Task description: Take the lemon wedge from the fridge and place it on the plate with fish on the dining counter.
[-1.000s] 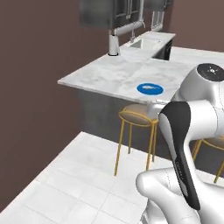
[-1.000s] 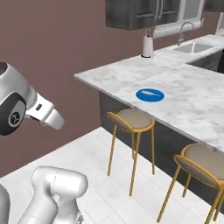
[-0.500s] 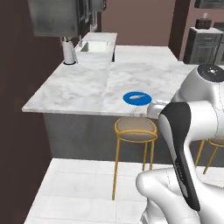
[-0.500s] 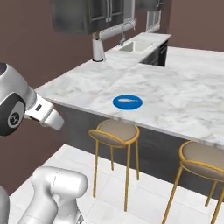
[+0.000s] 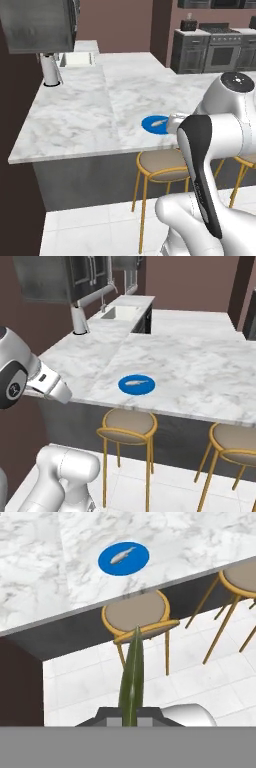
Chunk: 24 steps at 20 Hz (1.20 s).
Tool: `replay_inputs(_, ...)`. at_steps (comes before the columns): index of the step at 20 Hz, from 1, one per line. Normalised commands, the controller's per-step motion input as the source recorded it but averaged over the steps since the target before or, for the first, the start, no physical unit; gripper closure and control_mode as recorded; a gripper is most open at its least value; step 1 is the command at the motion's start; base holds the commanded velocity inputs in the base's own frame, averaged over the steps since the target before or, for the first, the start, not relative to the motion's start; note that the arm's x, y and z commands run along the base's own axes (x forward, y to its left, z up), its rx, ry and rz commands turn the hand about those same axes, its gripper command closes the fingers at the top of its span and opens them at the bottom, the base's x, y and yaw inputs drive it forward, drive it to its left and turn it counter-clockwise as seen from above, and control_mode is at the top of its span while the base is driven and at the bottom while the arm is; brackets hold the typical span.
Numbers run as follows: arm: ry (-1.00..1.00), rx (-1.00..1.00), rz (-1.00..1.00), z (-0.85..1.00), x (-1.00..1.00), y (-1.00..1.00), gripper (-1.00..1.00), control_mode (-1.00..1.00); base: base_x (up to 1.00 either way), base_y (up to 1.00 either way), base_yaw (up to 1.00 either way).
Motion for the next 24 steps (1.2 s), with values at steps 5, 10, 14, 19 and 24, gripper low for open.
replay_inputs(5,0.00,0.00,0.00,0.00,0.00,0.00,1.00,1.00,0.41,0.00,-0.14)
replay_inputs(10,0.00,0.00,0.00,0.00,0.00,0.00,1.00,1.00,0.05,-0.02,-0.25)
replay_inputs(14,0.00,0.00,0.00,0.00,0.00,0.00,1.00,1.00,0.27,0.00,-0.17)
replay_inputs(19,0.00,0.00,0.00,0.00,0.00,0.00,1.00,1.00,0.53,0.00,-0.13)
replay_inputs(24,0.00,0.00,0.00,0.00,0.00,0.00,1.00,1.00,0.85,0.00,-0.17)
